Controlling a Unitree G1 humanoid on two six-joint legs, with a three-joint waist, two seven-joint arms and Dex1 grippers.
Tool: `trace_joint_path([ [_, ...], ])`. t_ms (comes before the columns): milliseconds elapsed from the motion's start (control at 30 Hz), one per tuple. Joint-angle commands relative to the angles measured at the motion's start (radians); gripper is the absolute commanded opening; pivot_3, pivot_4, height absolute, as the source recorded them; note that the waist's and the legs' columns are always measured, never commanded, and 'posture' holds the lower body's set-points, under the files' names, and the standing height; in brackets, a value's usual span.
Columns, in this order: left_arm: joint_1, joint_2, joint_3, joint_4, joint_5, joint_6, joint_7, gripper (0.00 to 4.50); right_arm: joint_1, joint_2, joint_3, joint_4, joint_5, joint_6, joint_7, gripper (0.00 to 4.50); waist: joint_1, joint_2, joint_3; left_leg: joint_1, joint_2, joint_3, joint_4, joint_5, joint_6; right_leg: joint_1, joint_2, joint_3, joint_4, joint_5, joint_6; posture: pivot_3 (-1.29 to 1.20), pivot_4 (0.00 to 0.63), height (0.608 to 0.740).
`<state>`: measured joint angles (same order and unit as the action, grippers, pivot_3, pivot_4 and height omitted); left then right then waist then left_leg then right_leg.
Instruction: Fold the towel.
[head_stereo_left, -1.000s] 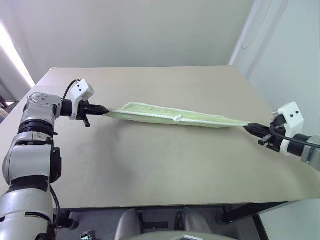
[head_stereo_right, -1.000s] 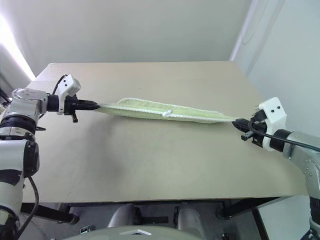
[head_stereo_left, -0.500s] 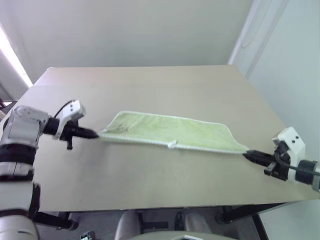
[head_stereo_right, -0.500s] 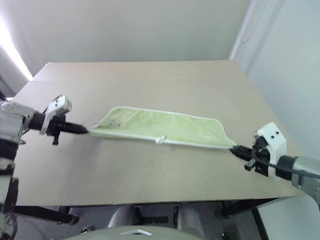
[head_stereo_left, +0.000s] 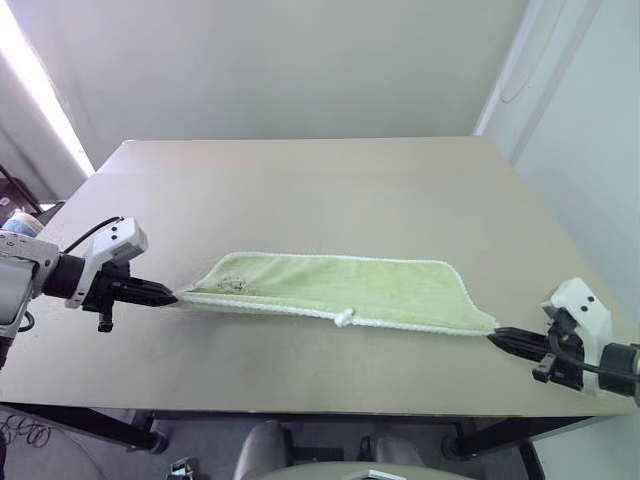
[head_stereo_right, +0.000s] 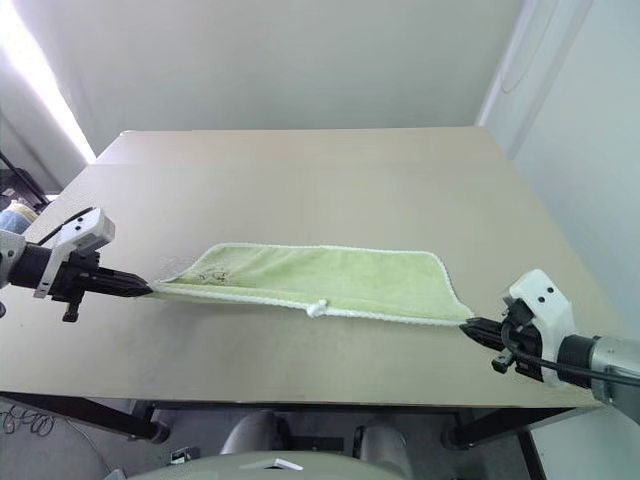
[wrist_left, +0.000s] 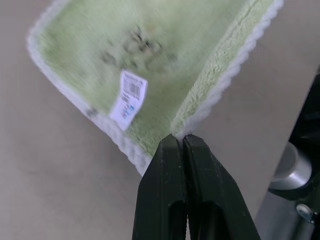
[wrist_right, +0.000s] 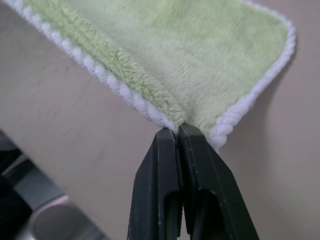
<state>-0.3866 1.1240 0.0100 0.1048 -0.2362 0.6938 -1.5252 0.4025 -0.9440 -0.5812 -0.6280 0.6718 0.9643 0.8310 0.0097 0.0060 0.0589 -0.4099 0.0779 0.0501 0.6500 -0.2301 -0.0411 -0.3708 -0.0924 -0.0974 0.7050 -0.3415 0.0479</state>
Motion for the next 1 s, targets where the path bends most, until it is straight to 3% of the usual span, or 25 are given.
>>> trace_joint_path([
  [33,-0.063,-0.023,-0.012,0.046,-0.001,0.009,0.053,0.00,-0.048,0.002,-0.021,-0.005,-0.008,0.001,-0.045,0.03,-0.005,-0.001,0.000,0.002,0.000,-0.001,0.001,0.000,0.000,0.004,0.001,0.000,-0.002,0.000,0.001,0.00,0.000,0.683],
  [433,-0.279,-0.209,-0.163,0.387,0.078,-0.087,0.137,0.00,-0.405,0.068,0.170,0.216,-0.061,0.068,-0.273,0.03,-0.024,-0.006,0.000,-0.019,0.001,0.009,0.015,0.002,0.004,-0.011,0.008,0.009,-0.005,0.009,0.011,0.00,0.000,0.683],
  [667,-0.394,-0.298,-0.183,0.596,0.139,-0.201,0.200,0.00,-0.514,0.132,0.316,0.364,-0.143,0.036,-0.322,0.03,-0.024,-0.007,-0.001,-0.020,0.003,0.009,0.016,0.002,0.004,-0.016,0.011,0.010,-0.003,0.010,0.011,0.00,0.000,0.683],
  [1000,-0.499,-0.372,-0.185,0.833,0.211,-0.347,0.235,0.00,-0.636,0.209,0.365,0.533,-0.190,-0.040,-0.325,0.03,-0.030,-0.007,-0.001,-0.024,0.003,0.014,0.016,0.002,0.004,-0.020,0.011,0.014,0.001,0.012,0.014,0.00,0.000,0.683],
])
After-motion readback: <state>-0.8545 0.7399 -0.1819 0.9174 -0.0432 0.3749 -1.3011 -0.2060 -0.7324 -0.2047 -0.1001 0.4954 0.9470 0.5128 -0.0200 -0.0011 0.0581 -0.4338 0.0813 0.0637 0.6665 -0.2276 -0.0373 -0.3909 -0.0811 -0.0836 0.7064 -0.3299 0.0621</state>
